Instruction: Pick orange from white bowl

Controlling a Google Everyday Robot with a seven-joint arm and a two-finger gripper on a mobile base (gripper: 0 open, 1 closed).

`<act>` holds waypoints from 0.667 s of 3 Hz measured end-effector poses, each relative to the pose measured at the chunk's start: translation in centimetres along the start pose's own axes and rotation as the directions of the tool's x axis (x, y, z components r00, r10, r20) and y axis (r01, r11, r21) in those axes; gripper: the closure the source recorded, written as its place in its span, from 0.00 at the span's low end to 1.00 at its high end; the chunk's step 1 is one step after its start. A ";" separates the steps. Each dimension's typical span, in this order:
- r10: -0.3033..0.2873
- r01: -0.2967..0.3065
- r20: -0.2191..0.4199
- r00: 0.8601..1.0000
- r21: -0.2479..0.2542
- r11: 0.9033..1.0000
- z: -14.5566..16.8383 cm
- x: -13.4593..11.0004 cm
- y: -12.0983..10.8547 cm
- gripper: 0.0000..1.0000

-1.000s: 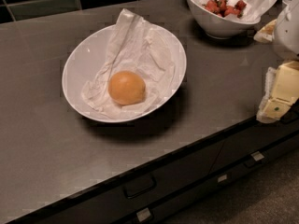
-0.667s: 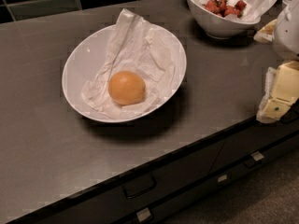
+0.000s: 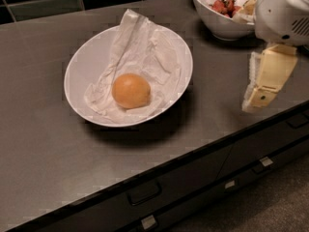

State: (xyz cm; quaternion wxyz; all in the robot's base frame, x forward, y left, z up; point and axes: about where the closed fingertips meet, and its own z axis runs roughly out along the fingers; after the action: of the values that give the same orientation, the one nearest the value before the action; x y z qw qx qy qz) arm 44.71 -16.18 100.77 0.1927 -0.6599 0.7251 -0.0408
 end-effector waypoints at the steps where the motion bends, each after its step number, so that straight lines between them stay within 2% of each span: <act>1: -0.121 0.122 0.051 0.991 -0.013 0.992 0.7 -4.1 -0.2 0.00; 2: -0.121 0.122 0.051 0.991 -0.013 0.992 0.8 -4.1 -0.2 0.00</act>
Offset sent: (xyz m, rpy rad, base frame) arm 0.0057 0.0331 0.0020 0.0068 -0.0094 0.1067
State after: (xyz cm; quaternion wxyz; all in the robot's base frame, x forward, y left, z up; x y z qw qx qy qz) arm 45.41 -12.10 101.07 0.2025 -0.7052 0.6788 -0.0300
